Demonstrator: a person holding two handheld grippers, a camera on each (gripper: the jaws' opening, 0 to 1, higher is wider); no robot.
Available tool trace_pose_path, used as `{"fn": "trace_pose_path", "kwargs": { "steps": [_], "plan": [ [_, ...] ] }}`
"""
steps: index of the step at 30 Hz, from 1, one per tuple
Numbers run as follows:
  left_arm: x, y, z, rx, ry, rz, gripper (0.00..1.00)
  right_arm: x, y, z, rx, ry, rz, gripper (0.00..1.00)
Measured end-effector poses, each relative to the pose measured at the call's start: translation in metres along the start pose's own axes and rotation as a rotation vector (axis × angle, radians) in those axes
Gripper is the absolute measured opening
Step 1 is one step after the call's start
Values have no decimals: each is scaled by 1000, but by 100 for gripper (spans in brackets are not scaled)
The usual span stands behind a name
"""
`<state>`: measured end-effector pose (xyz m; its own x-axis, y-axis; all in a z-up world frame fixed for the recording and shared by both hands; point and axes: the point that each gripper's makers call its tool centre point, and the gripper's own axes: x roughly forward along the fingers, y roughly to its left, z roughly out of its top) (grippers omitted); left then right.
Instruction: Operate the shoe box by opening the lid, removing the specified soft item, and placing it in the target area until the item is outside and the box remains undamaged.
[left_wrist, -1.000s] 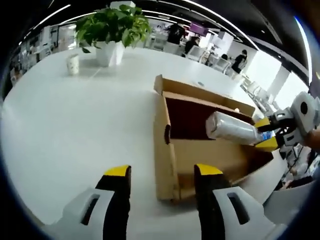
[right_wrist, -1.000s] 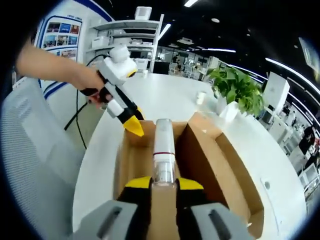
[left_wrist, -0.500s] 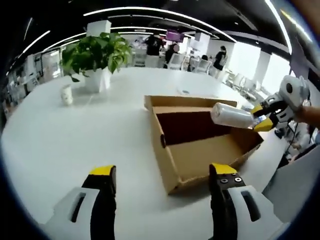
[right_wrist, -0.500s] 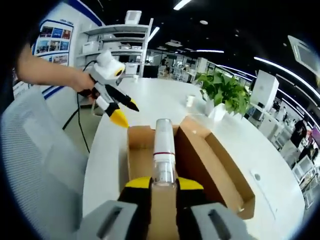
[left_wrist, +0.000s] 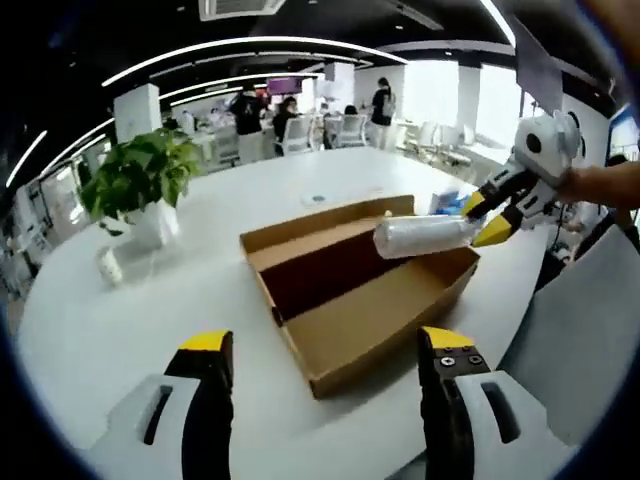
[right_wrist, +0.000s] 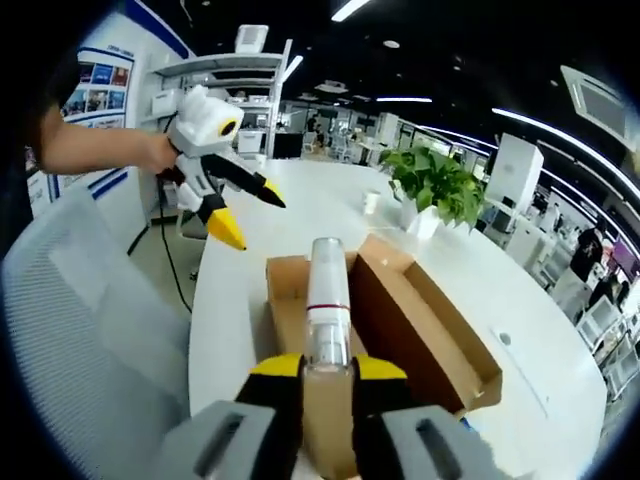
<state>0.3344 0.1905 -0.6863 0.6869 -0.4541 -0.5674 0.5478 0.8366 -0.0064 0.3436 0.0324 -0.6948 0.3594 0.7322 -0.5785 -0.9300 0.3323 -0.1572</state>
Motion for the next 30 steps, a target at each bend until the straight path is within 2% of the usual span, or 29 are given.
{"fn": "trace_pose_path", "kwargs": {
  "steps": [4,8,11,17,24,30],
  "plan": [
    [2,-16,15,58,-13,-53,78,-10,4,-1,6,5,-11,13],
    [7,-39,30,83,-24,-137,79,-17,9,-4,-4,14,-21,13],
    [11,-53,36,176,-11,-192,79,-21,12,-6,1,14,-22,13],
    [16,-76,44,298,1,-273,76,-29,20,-7,-1,23,-20,13],
    [19,-88,55,382,10,-328,72,-35,29,-7,0,32,-7,13],
    [21,-101,63,478,22,-387,65,-39,33,-10,-12,57,4,13]
  ]
}}
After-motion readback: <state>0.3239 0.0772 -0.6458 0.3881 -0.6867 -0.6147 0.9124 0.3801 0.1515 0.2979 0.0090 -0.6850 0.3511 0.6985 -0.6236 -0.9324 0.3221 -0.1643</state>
